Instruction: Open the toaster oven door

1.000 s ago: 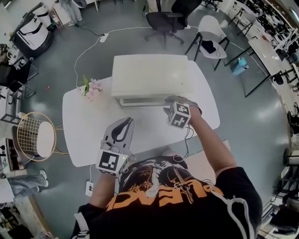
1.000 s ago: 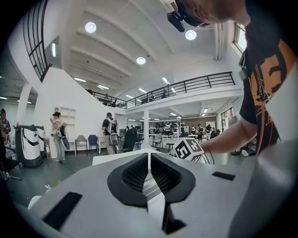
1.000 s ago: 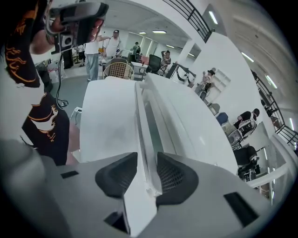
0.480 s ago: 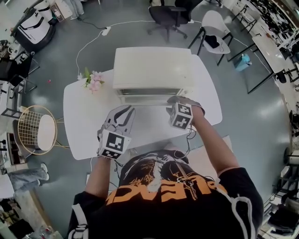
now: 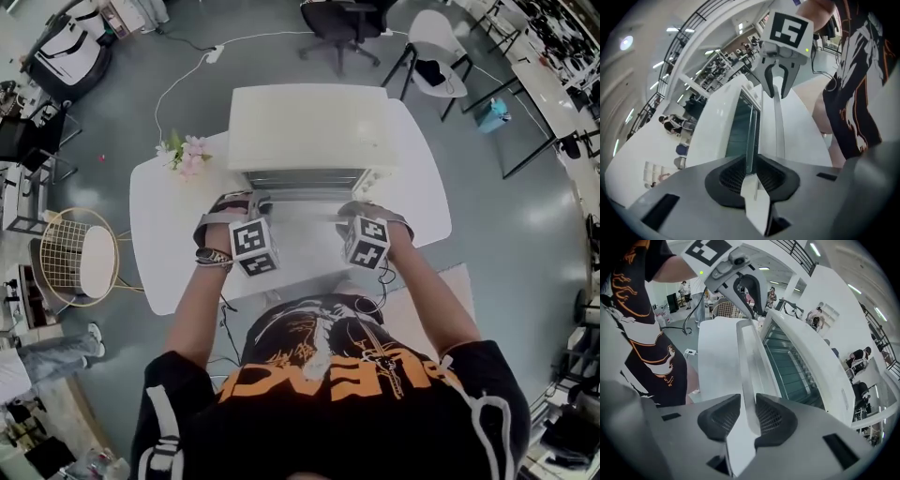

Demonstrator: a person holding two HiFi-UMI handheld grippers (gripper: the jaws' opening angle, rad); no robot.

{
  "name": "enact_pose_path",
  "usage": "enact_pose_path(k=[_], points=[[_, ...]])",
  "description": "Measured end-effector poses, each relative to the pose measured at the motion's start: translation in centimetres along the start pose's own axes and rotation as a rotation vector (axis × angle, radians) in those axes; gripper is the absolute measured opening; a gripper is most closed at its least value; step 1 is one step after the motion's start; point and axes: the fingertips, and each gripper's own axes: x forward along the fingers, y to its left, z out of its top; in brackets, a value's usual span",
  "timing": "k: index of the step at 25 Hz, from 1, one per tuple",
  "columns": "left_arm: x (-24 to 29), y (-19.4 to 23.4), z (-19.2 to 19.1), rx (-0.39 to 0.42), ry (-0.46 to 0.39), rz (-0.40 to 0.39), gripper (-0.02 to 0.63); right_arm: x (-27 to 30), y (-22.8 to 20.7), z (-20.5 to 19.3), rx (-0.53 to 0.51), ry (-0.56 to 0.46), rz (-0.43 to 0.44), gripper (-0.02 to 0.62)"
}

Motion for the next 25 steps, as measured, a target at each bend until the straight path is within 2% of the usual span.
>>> enact_pose_path(k=[3,5,11,13,16,19,21,22,25], points=[[1.3,-1.5,-0.3,0.093,0.062,-0.049,0.071,0.2,0.8,-0.1,0.020,-0.011,0.013,0.117],[1.8,-2.5,-0.3,0.118,0.079,-0.068,0.033,0.3,1.1,-0.3,0.034,-0.018,0.016,0.117],[1.7,-3.0,-0.5,0.058,0.065,-0.052,0.025,-0.3,1.6,-0.1,0.037,-0.028,0.031,0.127],[1.7,-3.0,-0.4,0.037,0.061,-0.052,0.023,-2.1,1.6,1.0,0.065,-0.085,0.066,0.117],[1.8,-3.1,-0.3,0.016,0.058,-0.059,0.023,-5.0,-1.6,2.3,0.193,-0.195,0.068,0.094],[1.9,-3.4,-0.5,-0.010,0.065,-0.086,0.024,-3.8,-5.7,0.3,0.248,-0.112,0.043,0.080],[1.7,-3.8,-0.4,-0.025,0.068,-0.105,0.025,-1.9,-5.7,-1.2,0.234,-0.038,0.097,0.081],[1.7,-4.3,-0.4,-0.032,0.066,-0.125,0.025,-1.2,-4.9,-1.5,0.234,-0.024,0.140,0.058],[1.4,-6.8,-0.4,-0.079,0.037,-0.241,0.026,0.0,-1.9,-1.4,0.246,-0.029,0.271,0.048]])
